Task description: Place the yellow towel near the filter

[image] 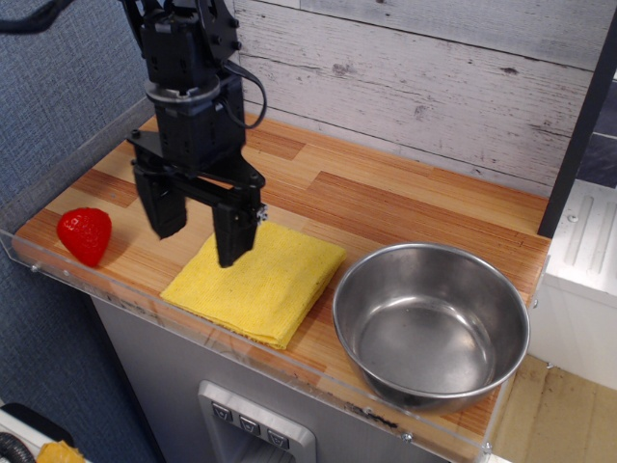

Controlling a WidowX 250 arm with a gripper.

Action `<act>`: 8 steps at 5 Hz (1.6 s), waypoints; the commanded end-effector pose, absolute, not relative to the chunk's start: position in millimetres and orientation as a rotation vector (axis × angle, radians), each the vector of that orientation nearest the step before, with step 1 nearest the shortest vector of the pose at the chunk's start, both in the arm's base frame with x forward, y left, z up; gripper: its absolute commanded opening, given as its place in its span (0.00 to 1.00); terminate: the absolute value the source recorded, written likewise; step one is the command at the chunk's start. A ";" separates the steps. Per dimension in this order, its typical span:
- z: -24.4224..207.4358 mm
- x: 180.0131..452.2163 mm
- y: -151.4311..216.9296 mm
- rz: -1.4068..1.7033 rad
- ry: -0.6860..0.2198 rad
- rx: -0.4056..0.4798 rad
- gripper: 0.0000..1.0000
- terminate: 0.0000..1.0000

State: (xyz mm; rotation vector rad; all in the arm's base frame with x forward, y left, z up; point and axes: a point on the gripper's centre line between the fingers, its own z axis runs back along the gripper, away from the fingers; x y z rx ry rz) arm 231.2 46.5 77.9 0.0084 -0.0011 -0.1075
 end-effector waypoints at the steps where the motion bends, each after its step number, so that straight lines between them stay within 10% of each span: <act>1: 74.1 234.2 50.6 -0.117 -0.076 0.007 1.00 0.00; 8: 24.6 254.2 51.4 0.053 -0.093 0.003 1.00 0.00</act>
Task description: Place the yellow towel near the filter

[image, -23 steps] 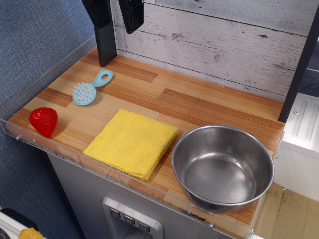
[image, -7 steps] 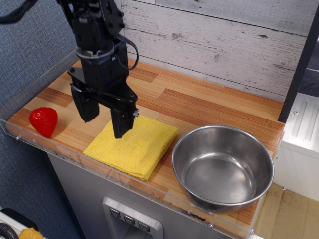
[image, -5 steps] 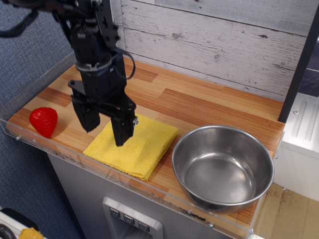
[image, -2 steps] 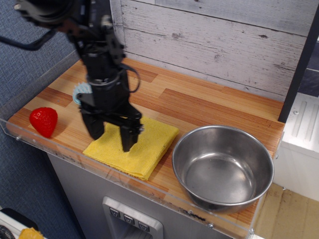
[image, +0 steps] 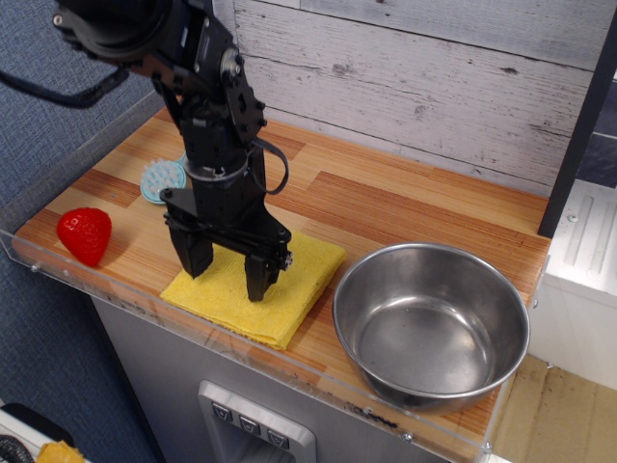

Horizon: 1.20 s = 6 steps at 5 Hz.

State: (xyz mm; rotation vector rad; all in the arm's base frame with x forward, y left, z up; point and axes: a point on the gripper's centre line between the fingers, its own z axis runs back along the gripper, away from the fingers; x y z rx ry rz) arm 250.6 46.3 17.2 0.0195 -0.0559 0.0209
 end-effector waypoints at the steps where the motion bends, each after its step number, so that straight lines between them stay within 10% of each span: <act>1: 13.7 255.0 52.8 0.064 -0.047 -0.103 1.00 0.00; 6: 19.5 269.2 42.8 -0.030 -0.025 0.067 1.00 0.00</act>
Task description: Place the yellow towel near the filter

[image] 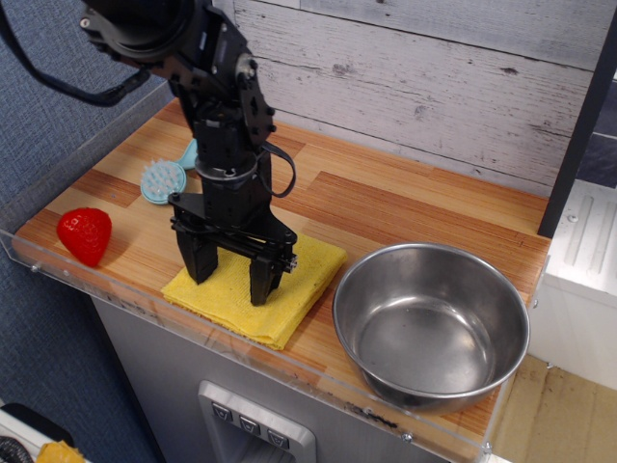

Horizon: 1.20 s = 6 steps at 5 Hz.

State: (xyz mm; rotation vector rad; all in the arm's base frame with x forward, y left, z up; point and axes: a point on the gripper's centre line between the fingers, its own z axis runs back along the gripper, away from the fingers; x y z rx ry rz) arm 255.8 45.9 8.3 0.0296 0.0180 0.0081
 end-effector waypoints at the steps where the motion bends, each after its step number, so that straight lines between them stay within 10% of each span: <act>1: 26.3 290.3 38.4 -0.053 -0.060 0.052 1.00 0.00; 6: 27.9 356.9 67.9 0.004 -0.078 0.044 1.00 0.00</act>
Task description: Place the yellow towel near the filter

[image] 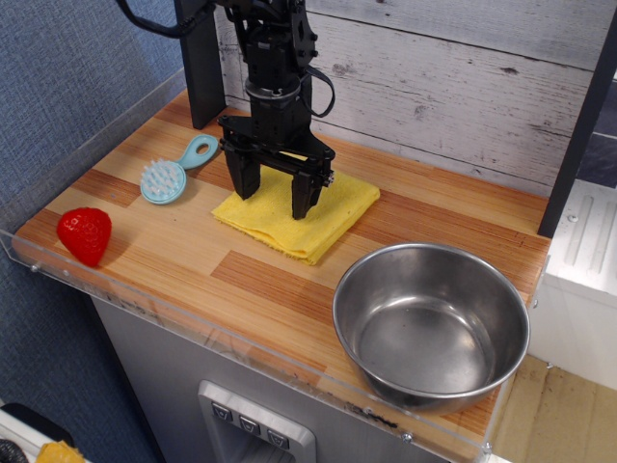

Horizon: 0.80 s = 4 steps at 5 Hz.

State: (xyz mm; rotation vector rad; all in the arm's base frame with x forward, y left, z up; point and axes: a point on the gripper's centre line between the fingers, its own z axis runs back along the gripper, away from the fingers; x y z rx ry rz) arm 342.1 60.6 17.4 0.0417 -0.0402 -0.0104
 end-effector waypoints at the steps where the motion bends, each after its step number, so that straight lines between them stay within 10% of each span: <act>1: 28.4 367.2 71.1 0.021 -0.083 0.029 1.00 0.00; 4: 50.1 380.3 78.0 0.050 -0.122 0.002 1.00 0.00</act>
